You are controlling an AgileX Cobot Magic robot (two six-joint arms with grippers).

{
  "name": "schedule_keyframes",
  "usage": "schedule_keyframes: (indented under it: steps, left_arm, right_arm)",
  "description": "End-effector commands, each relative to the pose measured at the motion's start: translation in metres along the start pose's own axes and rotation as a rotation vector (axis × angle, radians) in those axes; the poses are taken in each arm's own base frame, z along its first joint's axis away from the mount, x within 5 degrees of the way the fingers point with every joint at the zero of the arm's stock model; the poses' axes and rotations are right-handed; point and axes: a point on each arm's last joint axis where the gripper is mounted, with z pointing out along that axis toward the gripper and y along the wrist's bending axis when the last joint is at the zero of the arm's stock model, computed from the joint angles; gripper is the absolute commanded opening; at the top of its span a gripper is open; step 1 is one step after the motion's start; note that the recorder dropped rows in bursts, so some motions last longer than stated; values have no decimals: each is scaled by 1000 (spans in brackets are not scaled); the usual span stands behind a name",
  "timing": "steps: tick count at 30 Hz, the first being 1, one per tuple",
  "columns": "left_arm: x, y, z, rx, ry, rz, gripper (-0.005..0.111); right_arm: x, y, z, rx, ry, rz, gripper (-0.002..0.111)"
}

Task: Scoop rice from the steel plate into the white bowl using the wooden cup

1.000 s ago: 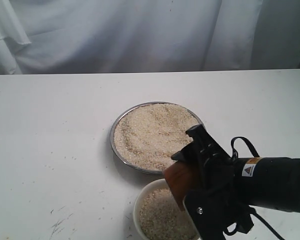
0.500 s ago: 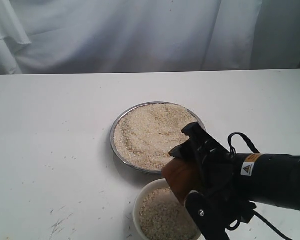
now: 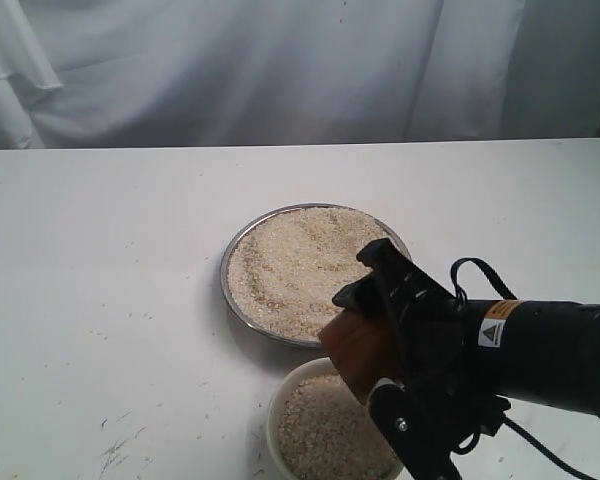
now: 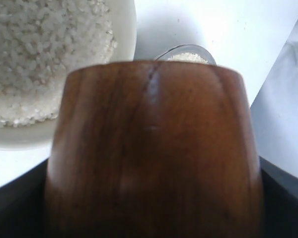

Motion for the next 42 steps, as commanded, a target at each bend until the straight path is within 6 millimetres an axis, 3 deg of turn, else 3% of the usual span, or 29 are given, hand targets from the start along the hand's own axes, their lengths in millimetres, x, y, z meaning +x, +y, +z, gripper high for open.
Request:
schedule_keyframes:
  steps: [1, 30, 42]
  left_arm:
    - [1, 0, 0, 2, -6, 1, 0]
    - [1, 0, 0, 2, -6, 1, 0]
    - [1, 0, 0, 2, -6, 1, 0]
  right_arm:
    - [1, -4, -2, 25, 7, -26, 0]
    - [4, -10, -2, 95, 46, -71, 0]
    - [-8, -10, -2, 84, 3, -144, 0]
